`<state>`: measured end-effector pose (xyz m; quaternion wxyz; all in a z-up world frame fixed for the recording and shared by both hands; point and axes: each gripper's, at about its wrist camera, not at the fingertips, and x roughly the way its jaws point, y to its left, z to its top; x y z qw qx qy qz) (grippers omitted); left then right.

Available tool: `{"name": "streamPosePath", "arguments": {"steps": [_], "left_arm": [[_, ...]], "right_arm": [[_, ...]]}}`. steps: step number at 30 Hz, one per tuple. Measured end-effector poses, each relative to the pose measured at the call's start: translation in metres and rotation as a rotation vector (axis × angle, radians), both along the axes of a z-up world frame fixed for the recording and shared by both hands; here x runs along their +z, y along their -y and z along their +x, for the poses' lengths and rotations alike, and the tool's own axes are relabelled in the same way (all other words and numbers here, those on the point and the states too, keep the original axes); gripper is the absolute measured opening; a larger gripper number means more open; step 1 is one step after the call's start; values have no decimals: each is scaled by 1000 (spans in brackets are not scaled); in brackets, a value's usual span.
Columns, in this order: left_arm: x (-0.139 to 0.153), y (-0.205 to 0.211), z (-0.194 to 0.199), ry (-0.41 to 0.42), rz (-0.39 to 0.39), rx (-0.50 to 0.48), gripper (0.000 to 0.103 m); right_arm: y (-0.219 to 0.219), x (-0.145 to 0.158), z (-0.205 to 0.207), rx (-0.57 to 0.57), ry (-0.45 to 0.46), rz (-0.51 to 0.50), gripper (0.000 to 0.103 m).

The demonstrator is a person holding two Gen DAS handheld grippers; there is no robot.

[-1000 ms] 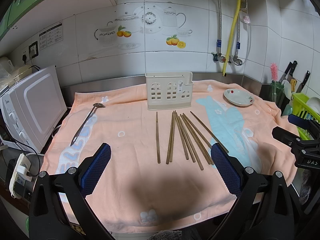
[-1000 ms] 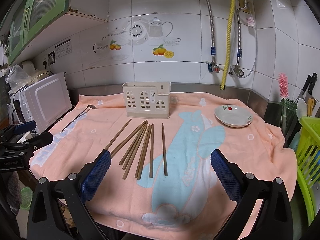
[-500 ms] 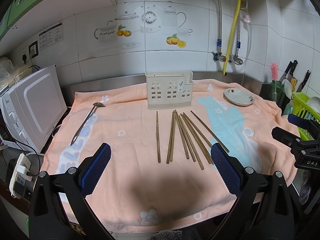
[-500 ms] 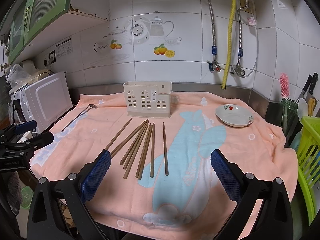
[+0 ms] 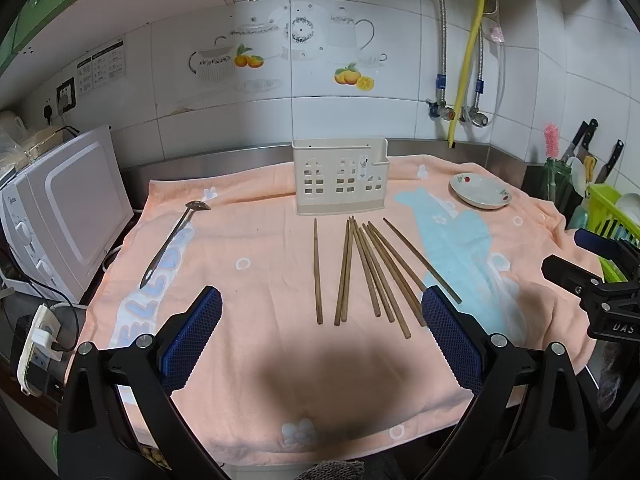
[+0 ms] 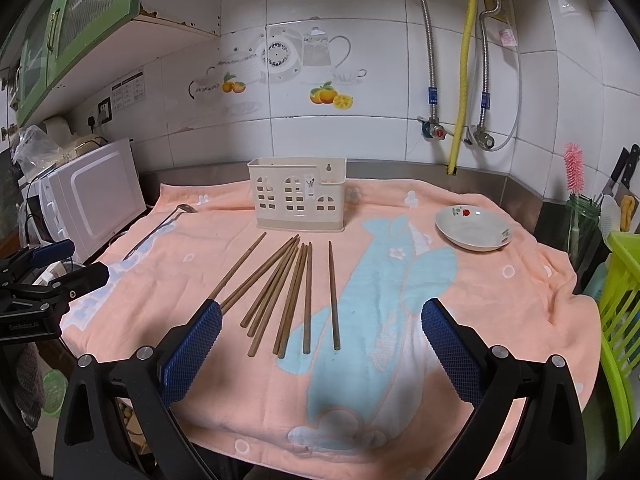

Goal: Organize utensils

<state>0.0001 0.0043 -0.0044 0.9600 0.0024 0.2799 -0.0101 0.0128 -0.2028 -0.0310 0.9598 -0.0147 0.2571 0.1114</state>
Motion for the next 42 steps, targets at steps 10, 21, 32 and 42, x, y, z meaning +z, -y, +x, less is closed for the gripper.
{"name": "streamPosePath", "arguments": {"steps": [10, 21, 32, 42], "left_arm": [[-13, -4, 13, -40, -8, 13, 98], [-30, -9, 34, -97, -15, 29, 98], [-46, -16, 58, -151, -23, 36, 98], [-60, -20, 78, -198, -32, 40, 98]], "right_arm": [[-6, -12, 12, 7, -32, -7, 97], [-12, -27, 34, 19, -78, -9, 97], [-18, -43, 58, 39, -125, -16, 97], [-21, -55, 78, 42, -160, -26, 97]]}}
